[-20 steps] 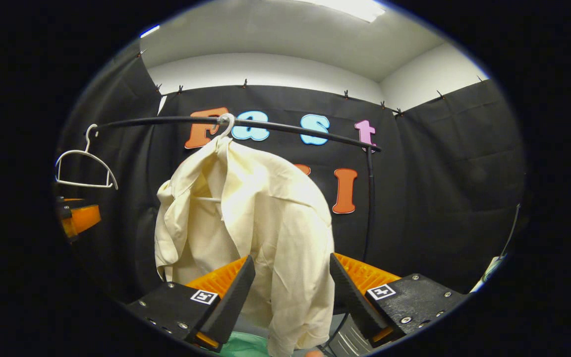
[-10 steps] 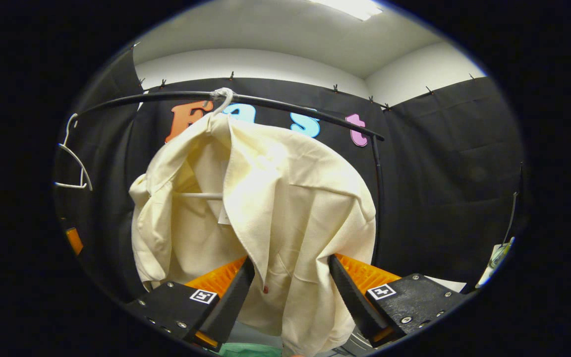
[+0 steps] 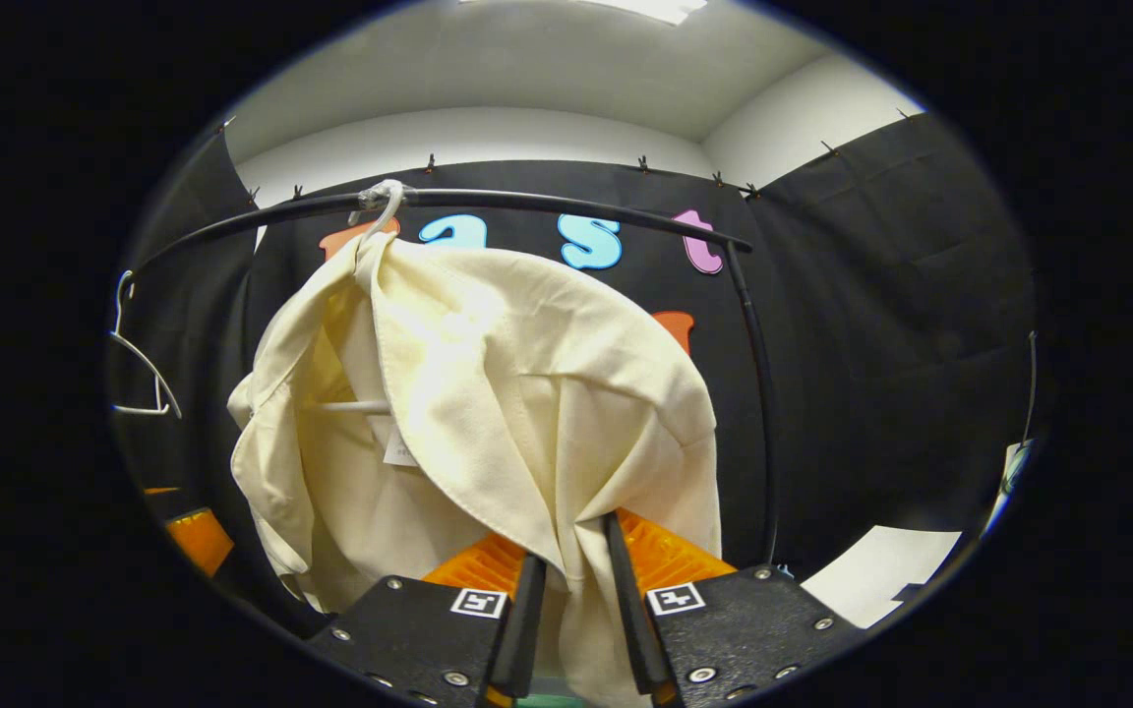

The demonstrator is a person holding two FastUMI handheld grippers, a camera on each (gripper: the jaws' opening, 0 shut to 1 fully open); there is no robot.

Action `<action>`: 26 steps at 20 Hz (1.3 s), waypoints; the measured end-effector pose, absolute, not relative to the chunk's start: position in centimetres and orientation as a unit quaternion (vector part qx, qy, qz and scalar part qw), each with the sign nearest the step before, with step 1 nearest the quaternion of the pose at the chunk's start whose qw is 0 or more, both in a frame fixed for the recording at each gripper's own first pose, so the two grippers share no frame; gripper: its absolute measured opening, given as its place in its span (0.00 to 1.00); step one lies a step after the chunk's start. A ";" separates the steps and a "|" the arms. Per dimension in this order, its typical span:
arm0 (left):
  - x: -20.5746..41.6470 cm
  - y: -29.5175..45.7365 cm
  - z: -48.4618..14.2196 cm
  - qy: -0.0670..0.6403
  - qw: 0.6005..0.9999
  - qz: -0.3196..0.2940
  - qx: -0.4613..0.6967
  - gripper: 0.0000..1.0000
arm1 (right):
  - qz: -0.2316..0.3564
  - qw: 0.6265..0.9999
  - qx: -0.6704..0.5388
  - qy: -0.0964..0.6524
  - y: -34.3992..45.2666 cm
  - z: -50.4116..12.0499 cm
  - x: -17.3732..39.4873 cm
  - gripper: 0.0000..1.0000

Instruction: Grasp the clothes on the hanger with both hands and then place them into the laundry hamper below.

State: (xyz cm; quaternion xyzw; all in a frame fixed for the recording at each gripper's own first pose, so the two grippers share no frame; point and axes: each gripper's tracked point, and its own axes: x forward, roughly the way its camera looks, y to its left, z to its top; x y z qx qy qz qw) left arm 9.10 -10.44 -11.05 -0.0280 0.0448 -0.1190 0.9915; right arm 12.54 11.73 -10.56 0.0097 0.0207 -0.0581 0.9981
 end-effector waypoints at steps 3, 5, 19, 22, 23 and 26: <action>11.0 -13.1 -11.0 0.043 0.988 -0.139 -0.046 0.97 | -0.044 0.999 0.001 0.023 11.8 -10.3 12.3 0.17; 12.5 -13.3 -10.7 0.037 0.990 -0.128 -0.041 1.00 | -0.033 0.999 -0.007 0.025 12.0 -10.2 12.0 0.14; 18.6 -9.3 -9.9 0.038 0.999 -0.033 0.016 0.09 | 0.043 0.999 -0.003 0.030 10.6 -6.3 7.8 0.05; 18.1 -5.9 -7.8 0.026 1.000 -0.010 0.011 0.07 | 0.052 0.998 -0.008 0.020 9.7 -4.6 6.2 0.04; 17.6 -4.9 -6.5 0.013 1.000 0.003 0.017 0.07 | 0.054 0.998 -0.009 0.016 9.4 -3.6 5.8 0.03; 16.7 -2.9 -2.9 -0.010 0.999 0.022 0.029 0.07 | 0.056 0.998 0.002 0.002 8.2 -0.7 4.6 0.02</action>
